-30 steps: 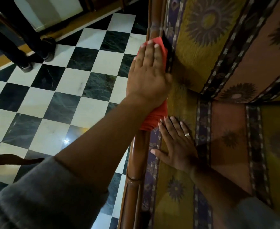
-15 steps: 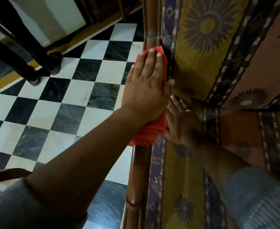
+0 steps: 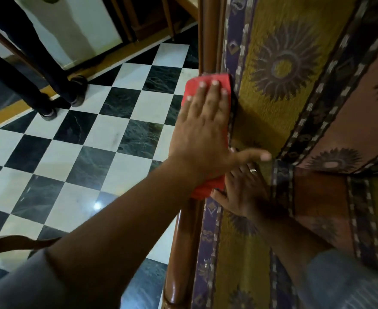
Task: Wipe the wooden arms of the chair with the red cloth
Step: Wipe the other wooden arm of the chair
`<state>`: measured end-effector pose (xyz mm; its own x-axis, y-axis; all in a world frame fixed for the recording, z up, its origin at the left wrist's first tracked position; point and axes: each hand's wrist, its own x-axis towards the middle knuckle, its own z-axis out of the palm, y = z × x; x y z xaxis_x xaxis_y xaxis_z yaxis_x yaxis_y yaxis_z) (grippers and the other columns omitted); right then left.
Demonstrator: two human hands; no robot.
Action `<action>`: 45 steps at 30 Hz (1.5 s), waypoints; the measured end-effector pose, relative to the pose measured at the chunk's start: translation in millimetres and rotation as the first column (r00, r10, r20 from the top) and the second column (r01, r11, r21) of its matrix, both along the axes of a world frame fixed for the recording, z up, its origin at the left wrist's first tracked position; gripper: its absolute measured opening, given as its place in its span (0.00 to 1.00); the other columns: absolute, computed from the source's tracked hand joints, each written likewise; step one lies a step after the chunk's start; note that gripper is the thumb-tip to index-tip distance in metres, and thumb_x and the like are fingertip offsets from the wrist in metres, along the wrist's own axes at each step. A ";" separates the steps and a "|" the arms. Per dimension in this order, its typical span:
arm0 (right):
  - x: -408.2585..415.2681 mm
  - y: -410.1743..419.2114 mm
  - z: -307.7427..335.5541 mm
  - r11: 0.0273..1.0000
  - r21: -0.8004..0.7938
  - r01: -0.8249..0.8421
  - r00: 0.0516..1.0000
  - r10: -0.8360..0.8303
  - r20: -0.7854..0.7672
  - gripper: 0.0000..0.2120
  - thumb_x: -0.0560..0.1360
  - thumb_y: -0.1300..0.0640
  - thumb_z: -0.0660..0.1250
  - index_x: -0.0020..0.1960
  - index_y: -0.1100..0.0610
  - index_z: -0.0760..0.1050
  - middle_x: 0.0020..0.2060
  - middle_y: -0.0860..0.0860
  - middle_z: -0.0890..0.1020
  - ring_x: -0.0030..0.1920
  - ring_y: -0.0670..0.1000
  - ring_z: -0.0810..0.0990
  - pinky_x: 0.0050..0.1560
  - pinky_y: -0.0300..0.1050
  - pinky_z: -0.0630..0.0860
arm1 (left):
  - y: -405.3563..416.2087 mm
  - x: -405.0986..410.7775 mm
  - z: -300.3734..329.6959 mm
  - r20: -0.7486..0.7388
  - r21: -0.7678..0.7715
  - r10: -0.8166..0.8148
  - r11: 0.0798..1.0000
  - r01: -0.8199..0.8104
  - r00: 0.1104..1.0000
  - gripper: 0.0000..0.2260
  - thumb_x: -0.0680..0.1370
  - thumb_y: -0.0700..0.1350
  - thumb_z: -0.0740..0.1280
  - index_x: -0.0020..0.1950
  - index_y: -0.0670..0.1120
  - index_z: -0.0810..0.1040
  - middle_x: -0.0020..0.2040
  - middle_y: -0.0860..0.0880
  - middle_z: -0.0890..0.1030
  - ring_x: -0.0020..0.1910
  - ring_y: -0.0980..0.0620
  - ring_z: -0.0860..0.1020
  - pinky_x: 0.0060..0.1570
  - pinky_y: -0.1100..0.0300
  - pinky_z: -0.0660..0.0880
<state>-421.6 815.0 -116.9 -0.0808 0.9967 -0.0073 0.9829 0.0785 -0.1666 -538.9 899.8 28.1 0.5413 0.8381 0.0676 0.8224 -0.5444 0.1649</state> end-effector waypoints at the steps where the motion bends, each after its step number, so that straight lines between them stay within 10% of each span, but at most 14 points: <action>1: -0.5 -1.0 1.0 1.000 0.008 0.014 1.000 -0.014 -0.001 0.42 0.73 0.30 0.51 0.76 0.58 0.55 0.77 0.59 0.56 0.77 0.54 0.51 0.69 0.59 0.65 | -4.7 -1.4 -1.6 -0.020 0.031 -0.041 0.999 0.041 0.999 0.61 0.62 0.84 0.47 0.80 0.40 0.50 0.82 0.42 0.49 0.81 0.44 0.45 0.79 0.42 0.46; 11: -0.5 8.5 0.7 0.996 -0.078 -0.041 0.999 0.041 -0.010 0.45 0.74 0.26 0.42 0.74 0.60 0.64 0.79 0.60 0.57 0.80 0.57 0.49 0.77 0.59 0.53 | 38.3 9.9 5.6 0.149 -0.099 0.184 0.980 -0.170 0.972 0.61 0.63 0.84 0.50 0.80 0.40 0.46 0.82 0.41 0.49 0.81 0.45 0.46 0.79 0.50 0.44; 18: -1.5 9.3 4.3 0.996 -0.092 -0.012 1.000 0.014 0.020 0.45 0.74 0.28 0.42 0.72 0.65 0.61 0.72 0.62 0.70 0.75 0.60 0.65 0.74 0.57 0.53 | 15.0 1.4 4.9 0.075 -0.072 0.127 0.990 -0.122 0.989 0.65 0.58 0.86 0.49 0.80 0.39 0.49 0.82 0.40 0.51 0.81 0.43 0.47 0.79 0.44 0.49; 25: 0.1 9.3 -0.6 0.998 -0.057 -0.026 0.999 0.028 0.033 0.43 0.74 0.27 0.47 0.75 0.60 0.62 0.79 0.59 0.55 0.80 0.57 0.49 0.77 0.59 0.54 | 39.6 8.9 10.0 0.092 -0.075 0.117 0.991 -0.110 0.989 0.65 0.58 0.85 0.52 0.80 0.40 0.51 0.82 0.40 0.52 0.81 0.42 0.48 0.80 0.46 0.47; 33: -0.5 10.0 2.7 0.997 -0.066 -0.029 0.998 0.033 0.048 0.42 0.74 0.28 0.51 0.68 0.62 0.70 0.72 0.61 0.71 0.78 0.59 0.57 0.76 0.61 0.57 | 38.3 16.9 9.5 0.171 -0.175 0.310 0.944 -0.281 0.935 0.65 0.59 0.85 0.54 0.80 0.41 0.46 0.82 0.39 0.50 0.81 0.41 0.48 0.79 0.46 0.47; 38: 0.3 10.3 0.6 0.997 -0.073 -0.035 0.999 0.038 0.036 0.45 0.74 0.27 0.46 0.74 0.61 0.64 0.77 0.61 0.63 0.80 0.57 0.51 0.77 0.60 0.55 | 40.8 15.1 9.2 0.081 -0.074 0.169 0.984 -0.163 0.982 0.65 0.59 0.86 0.49 0.80 0.41 0.42 0.82 0.42 0.43 0.80 0.44 0.38 0.79 0.44 0.42; 45: -2.8 8.8 4.8 0.999 -0.048 0.026 0.999 -0.025 0.030 0.42 0.74 0.28 0.46 0.72 0.60 0.61 0.71 0.59 0.72 0.71 0.59 0.68 0.67 0.61 0.69 | 14.9 2.6 5.8 -0.004 -0.020 -0.016 1.000 0.016 1.000 0.65 0.57 0.86 0.47 0.81 0.41 0.51 0.82 0.42 0.51 0.81 0.44 0.46 0.79 0.41 0.48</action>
